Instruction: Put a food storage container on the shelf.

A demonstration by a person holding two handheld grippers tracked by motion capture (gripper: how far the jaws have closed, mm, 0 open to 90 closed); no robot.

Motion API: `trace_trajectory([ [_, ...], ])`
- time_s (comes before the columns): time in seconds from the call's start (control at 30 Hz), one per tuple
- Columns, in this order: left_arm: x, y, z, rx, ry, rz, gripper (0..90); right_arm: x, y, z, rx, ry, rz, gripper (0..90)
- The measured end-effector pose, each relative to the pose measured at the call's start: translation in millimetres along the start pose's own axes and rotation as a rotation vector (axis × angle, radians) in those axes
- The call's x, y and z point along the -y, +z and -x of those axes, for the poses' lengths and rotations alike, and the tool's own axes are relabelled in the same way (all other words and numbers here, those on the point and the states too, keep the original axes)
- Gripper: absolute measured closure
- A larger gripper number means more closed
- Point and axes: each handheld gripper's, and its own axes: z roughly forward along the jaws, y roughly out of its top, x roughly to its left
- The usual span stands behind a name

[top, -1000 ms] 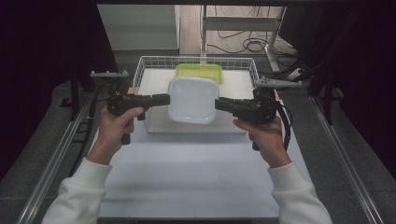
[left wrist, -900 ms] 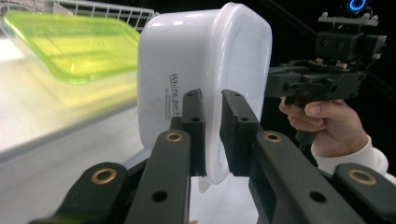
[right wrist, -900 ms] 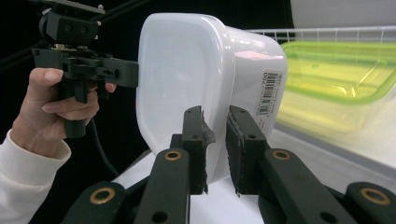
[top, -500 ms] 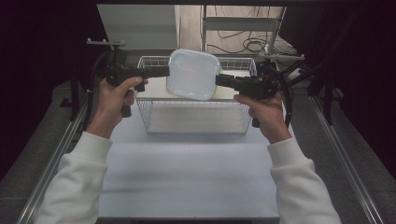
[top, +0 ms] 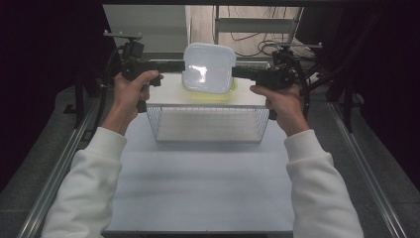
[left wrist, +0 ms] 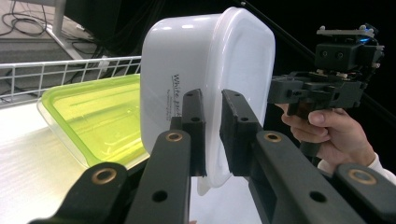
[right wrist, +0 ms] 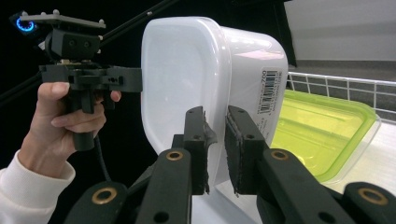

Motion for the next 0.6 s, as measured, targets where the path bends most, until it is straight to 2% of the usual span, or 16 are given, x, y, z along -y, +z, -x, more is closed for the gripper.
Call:
trace_trajectory([
  [0.27, -6.3, 14.8, -17.3, -0.017, -0.038, -0.011, 80.3, -11.9, 11.9, 20.6, 0.015, 0.052, -0.020, 78.7],
  [0.43, -6.1, 26.4, -26.2, -0.032, -0.066, -0.022, 80.4, -13.0, 19.5, 36.2, 0.034, 0.106, -0.039, 78.6],
  [0.6, -2.6, 28.6, -30.6, -0.025, -0.085, -0.026, 80.4, -12.2, 22.1, 42.5, 0.035, 0.119, -0.056, 78.6],
])
